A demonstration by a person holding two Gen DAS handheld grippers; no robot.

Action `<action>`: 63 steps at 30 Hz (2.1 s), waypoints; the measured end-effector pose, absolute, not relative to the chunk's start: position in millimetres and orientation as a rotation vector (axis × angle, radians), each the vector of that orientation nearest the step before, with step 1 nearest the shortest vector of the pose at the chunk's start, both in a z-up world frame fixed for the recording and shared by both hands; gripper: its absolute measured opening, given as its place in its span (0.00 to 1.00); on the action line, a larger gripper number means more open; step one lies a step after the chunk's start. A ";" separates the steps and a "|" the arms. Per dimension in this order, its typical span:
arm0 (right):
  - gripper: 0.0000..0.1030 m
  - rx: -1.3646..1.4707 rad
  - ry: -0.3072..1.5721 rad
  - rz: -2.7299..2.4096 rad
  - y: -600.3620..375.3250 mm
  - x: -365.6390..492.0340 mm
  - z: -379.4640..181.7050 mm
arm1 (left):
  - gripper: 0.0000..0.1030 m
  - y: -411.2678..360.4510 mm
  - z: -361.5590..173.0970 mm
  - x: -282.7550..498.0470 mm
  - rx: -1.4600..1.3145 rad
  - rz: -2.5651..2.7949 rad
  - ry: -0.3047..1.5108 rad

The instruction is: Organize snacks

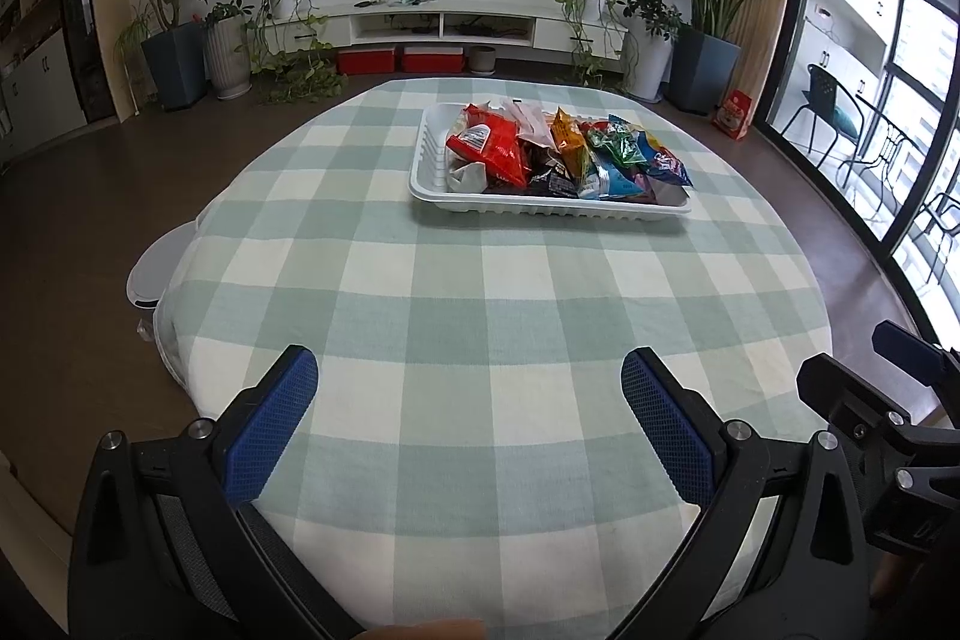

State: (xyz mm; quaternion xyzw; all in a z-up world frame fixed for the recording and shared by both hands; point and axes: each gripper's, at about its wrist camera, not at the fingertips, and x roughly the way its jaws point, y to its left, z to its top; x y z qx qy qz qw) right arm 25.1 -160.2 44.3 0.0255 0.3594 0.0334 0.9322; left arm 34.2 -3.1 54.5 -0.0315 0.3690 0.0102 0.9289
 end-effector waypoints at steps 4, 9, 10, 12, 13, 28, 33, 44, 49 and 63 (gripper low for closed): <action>0.94 0.052 0.736 0.068 -160.2 25.1 44.5 | 1.00 -2.8 54.9 34.2 -0.064 0.021 0.756; 0.94 0.052 0.738 0.070 -160.3 24.6 42.3 | 1.00 -3.6 54.1 34.1 -0.063 0.022 0.756; 0.94 0.052 0.739 0.070 -160.4 24.3 42.1 | 1.00 -2.9 54.9 34.2 -0.064 0.021 0.756; 0.94 0.053 0.741 0.071 -160.5 23.7 40.3 | 1.00 -3.7 53.8 34.3 -0.064 0.022 0.757; 0.94 0.053 0.743 0.071 -160.6 22.7 38.4 | 1.00 -3.0 54.8 34.3 -0.063 0.021 0.757; 0.94 0.053 0.745 0.072 -160.8 22.5 38.0 | 1.00 -3.1 54.8 34.5 -0.064 0.022 0.758; 0.94 0.053 0.746 0.071 -160.7 22.5 38.3 | 1.00 -3.3 54.4 34.5 -0.063 0.023 0.758; 0.94 0.052 0.746 0.071 -160.9 22.5 38.8 | 1.00 -2.8 55.0 34.6 -0.063 0.022 0.759; 0.94 0.053 0.747 0.071 -160.9 22.8 39.2 | 1.00 -3.4 54.3 34.4 -0.064 0.022 0.758; 0.94 0.052 0.748 0.072 -161.1 22.0 39.1 | 1.00 -3.4 54.8 34.6 -0.064 0.022 0.759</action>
